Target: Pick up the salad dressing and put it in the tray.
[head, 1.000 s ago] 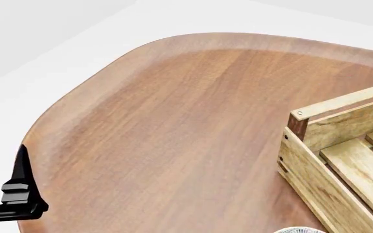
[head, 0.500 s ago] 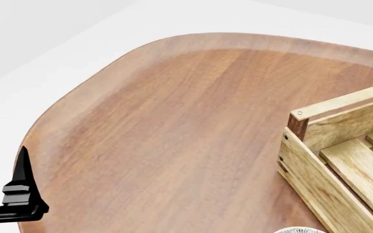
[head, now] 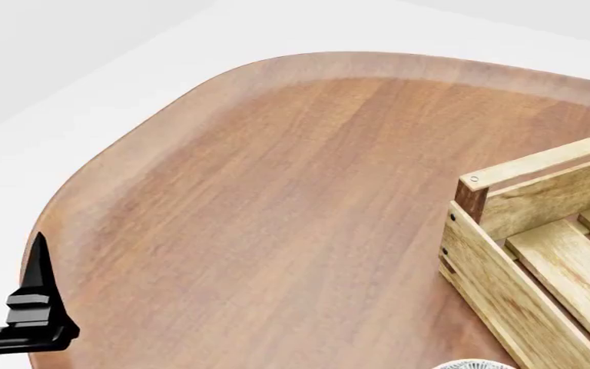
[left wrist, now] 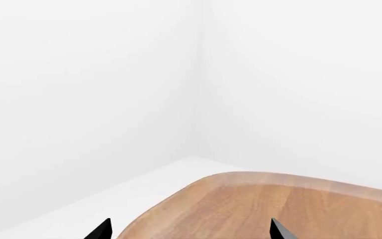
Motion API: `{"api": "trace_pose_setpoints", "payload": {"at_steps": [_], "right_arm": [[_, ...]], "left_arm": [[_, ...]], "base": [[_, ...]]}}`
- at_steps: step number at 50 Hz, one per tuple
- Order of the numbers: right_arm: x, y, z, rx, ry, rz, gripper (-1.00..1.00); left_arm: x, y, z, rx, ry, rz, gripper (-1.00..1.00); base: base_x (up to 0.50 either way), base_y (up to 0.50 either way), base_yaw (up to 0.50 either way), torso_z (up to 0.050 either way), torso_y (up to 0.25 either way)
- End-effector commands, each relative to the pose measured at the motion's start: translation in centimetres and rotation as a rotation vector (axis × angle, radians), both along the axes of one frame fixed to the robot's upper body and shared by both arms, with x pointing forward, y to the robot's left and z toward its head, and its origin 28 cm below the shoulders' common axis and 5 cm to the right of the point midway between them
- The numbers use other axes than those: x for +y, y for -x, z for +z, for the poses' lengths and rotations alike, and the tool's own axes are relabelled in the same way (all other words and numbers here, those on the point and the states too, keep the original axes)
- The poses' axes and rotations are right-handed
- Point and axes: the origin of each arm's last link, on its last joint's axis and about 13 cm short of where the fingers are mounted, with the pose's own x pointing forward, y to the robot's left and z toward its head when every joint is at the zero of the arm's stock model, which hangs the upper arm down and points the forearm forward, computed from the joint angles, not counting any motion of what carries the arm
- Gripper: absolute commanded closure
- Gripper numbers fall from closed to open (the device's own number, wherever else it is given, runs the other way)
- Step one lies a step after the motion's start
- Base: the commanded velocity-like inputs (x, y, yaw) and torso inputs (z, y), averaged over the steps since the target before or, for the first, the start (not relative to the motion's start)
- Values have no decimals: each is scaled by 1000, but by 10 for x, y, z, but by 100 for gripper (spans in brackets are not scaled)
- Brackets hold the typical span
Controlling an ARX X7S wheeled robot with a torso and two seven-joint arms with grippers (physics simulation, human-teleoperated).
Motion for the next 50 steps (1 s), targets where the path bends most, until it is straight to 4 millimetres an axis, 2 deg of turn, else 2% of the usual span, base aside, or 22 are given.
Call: {"api": "trace_pose_setpoints", "payload": {"at_steps": [1,10,32,33,50], "right_arm": [[0,0,0,9,22,10,100],[3,5,-9,-7,8,8,100],[5,8,-15,5,12,3,100],[6,9,-16,7,13,3,-100],[4,6,-12,20,8,18,-100]], "left_arm": [[0,0,0,-1,-3,0,-100],[0,0,-1,0,-4,-1,-100],[0,0,0,-4,-7,-1,-100],[0,0,0,-4,-7,-2,-100],[0,1,0,-4,-4,0,-100]], "base": [[0,0,0,0,0],[0,0,0,0,1],[0,0,0,0,0],[0,0,0,0,0],[0,0,0,0,0]]}}
